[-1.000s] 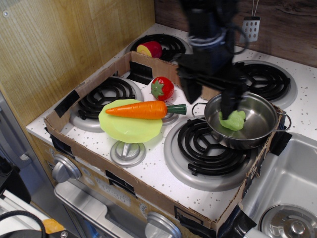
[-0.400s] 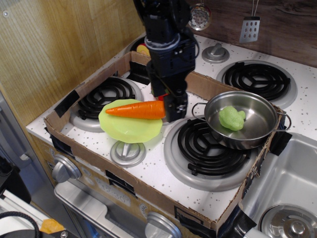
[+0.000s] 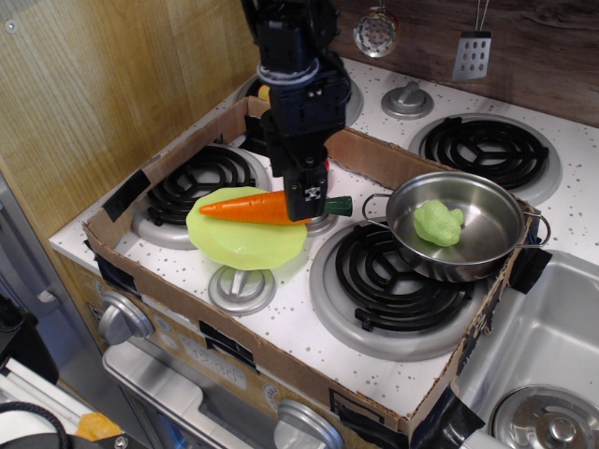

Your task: Take carrot off plate

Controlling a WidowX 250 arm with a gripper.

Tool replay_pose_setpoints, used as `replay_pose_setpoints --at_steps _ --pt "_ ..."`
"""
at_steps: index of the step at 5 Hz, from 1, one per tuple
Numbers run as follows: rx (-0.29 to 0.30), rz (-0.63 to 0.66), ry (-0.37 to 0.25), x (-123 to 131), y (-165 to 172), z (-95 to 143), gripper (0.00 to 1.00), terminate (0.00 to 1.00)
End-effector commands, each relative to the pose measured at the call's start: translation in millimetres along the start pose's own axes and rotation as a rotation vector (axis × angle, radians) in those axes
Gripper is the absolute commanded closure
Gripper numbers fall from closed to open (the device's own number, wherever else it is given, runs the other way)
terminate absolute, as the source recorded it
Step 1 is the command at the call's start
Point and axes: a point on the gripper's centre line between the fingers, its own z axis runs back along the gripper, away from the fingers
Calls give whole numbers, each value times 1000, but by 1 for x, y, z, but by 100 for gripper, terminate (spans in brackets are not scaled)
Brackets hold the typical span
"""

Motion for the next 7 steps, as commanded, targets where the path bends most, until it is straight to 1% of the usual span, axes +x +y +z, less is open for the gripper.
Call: replay_pose_setpoints --at_steps 1,2,4,5,6,7 --pt "8 2 -38 0 23 -4 0 0" --pt "11 -6 -55 -3 24 -13 0 0" --pt "16 -7 -93 -9 26 -20 0 0" --pt "14 1 -95 -7 26 -18 100 0" --pt "10 -1 -97 -6 25 -16 100 0" --pt "21 -26 -89 -4 26 -1 100 0"
